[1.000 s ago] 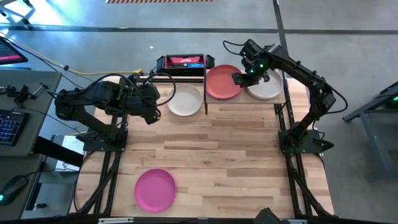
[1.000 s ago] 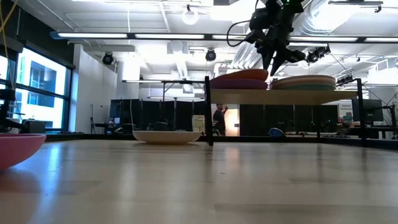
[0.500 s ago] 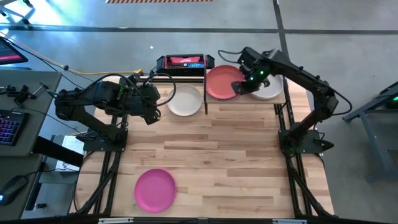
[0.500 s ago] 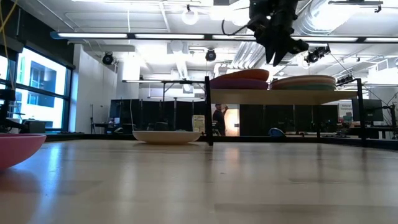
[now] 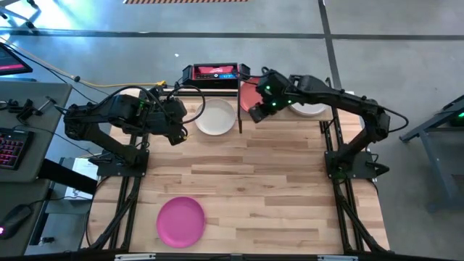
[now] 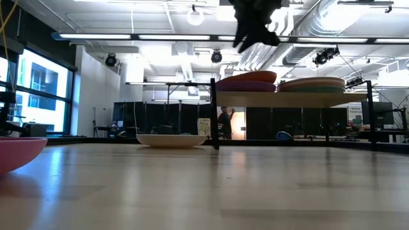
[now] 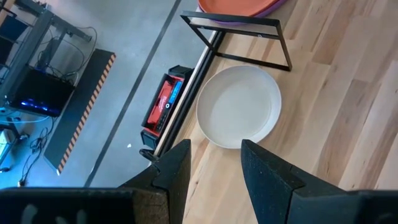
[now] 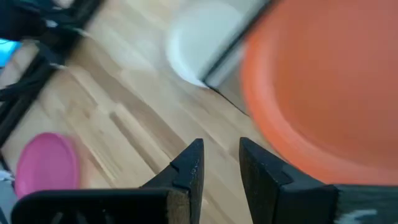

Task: Place and stack plates onto a shelf
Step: Stack the orange plate on top of the violet plate on the shelf, then stack the pink plate on top of the orange plate on the shelf

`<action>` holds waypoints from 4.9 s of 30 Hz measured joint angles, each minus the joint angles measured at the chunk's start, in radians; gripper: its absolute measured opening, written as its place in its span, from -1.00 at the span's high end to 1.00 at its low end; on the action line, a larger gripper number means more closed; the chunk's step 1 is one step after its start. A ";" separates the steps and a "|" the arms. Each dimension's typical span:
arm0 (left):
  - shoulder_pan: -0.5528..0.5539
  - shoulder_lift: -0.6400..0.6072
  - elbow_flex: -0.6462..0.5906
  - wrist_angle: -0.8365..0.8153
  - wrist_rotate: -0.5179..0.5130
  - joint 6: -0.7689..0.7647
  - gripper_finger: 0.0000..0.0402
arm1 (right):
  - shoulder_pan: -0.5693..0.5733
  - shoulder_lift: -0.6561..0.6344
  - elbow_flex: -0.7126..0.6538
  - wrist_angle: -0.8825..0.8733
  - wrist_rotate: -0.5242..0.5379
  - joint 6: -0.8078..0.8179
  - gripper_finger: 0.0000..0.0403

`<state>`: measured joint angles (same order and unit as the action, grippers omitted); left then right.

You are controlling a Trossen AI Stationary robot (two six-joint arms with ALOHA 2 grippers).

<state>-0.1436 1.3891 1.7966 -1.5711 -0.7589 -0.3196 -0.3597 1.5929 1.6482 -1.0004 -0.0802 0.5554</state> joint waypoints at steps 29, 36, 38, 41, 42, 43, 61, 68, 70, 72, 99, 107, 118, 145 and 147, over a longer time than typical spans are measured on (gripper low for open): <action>0.000 0.000 0.000 0.000 0.001 -0.029 0.35 | 0.012 0.206 0.000 0.114 0.019 0.009 0.60; 0.000 0.000 0.000 0.000 0.001 -0.029 0.35 | 0.004 0.206 0.000 0.093 0.047 0.024 0.60; 0.000 0.000 0.000 0.000 0.001 -0.029 0.35 | 0.000 0.206 0.000 0.077 0.053 0.031 0.60; 0.000 0.000 0.000 0.000 0.001 -0.029 0.35 | -0.007 0.206 0.000 0.051 0.054 0.034 0.60; 0.000 0.000 0.000 0.000 0.001 -0.029 0.35 | -0.007 0.206 0.000 0.041 0.054 0.040 0.60; 0.000 0.000 0.000 0.000 0.001 -0.029 0.35 | -0.007 0.206 0.000 0.033 0.055 0.047 0.60; 0.000 0.000 0.000 0.000 0.001 -0.028 0.35 | 0.011 0.171 0.040 -0.013 0.086 0.068 0.60; 0.000 0.000 0.000 0.000 0.001 -0.028 0.35 | -0.011 0.156 0.107 -0.037 0.169 0.048 0.60; 0.000 0.000 0.000 0.000 0.001 -0.028 0.35 | -0.029 0.155 0.106 -0.074 0.169 0.049 0.60; 0.000 0.000 0.000 0.000 0.001 -0.028 0.35 | -0.044 0.156 0.105 -0.121 0.177 0.055 0.60; 0.000 0.000 0.000 0.000 0.001 -0.035 0.35 | -0.045 0.201 0.104 -0.145 0.100 0.066 0.60; 0.000 0.000 0.000 0.000 0.001 -0.036 0.35 | -0.045 0.201 0.104 -0.140 0.102 0.065 0.60; 0.000 0.000 0.000 0.000 0.042 -0.028 0.35 | -0.038 0.117 0.105 -0.140 0.097 0.047 0.60; -0.060 -0.004 -0.302 0.000 0.282 -0.166 0.35 | 0.318 0.096 0.105 -0.076 0.001 0.119 0.60; -0.081 -0.005 -0.323 0.003 0.293 -0.190 0.35 | 0.341 0.107 0.105 -0.059 0.001 0.127 0.60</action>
<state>-0.2251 1.3845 1.4731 -1.5683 -0.4664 -0.5091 -0.0190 1.6994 1.7527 -1.0592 -0.0792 0.6820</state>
